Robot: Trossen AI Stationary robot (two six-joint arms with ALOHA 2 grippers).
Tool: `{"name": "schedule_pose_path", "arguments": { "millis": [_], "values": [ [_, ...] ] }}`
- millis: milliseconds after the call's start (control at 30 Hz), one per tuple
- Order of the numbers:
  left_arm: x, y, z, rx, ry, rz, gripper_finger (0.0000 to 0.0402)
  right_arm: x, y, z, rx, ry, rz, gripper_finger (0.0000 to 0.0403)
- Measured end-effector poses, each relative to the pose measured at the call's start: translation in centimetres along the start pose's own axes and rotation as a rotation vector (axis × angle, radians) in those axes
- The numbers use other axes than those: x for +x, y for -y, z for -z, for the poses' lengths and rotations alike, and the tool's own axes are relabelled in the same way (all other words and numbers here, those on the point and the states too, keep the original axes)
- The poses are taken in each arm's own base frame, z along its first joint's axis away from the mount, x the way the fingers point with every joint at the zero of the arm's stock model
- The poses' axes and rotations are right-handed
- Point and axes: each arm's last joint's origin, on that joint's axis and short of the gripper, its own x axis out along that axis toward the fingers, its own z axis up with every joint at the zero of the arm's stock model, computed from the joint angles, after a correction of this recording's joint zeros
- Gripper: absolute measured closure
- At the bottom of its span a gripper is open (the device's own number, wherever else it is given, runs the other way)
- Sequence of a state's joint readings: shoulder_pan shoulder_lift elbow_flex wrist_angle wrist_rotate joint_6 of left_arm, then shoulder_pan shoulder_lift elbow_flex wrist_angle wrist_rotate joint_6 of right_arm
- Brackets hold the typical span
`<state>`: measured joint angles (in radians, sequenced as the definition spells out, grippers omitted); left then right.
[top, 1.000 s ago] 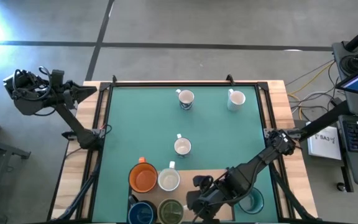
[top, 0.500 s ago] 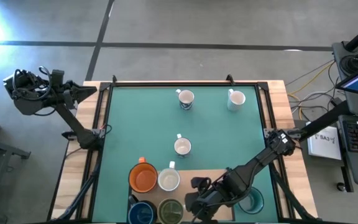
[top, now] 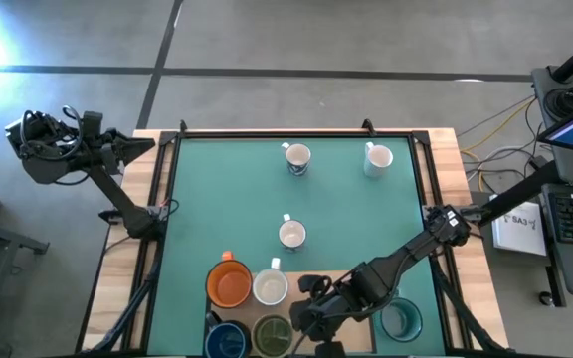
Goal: Place coffee mugs
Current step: Put the white green mug on the shelf, then put the bottom blue patterned mug on the shelf
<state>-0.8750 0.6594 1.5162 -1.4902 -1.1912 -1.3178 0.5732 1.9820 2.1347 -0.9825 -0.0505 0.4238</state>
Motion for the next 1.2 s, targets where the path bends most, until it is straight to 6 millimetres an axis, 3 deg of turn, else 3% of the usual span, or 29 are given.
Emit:
{"name": "schedule_pose_path", "arguments": {
  "millis": [767, 1200],
  "values": [
    [0.0, -0.1, 0.0, 0.01, -0.001, -0.004, 0.0322, -0.1, 2.0, -0.9, -0.166, 0.011, 0.027, 0.033],
    [0.0, -0.2, 0.0, 0.011, 0.0, -0.004, 0.0322, -1.3, 2.0, -0.4, -0.054, -0.045, 0.015, 0.033]
  ]
}}
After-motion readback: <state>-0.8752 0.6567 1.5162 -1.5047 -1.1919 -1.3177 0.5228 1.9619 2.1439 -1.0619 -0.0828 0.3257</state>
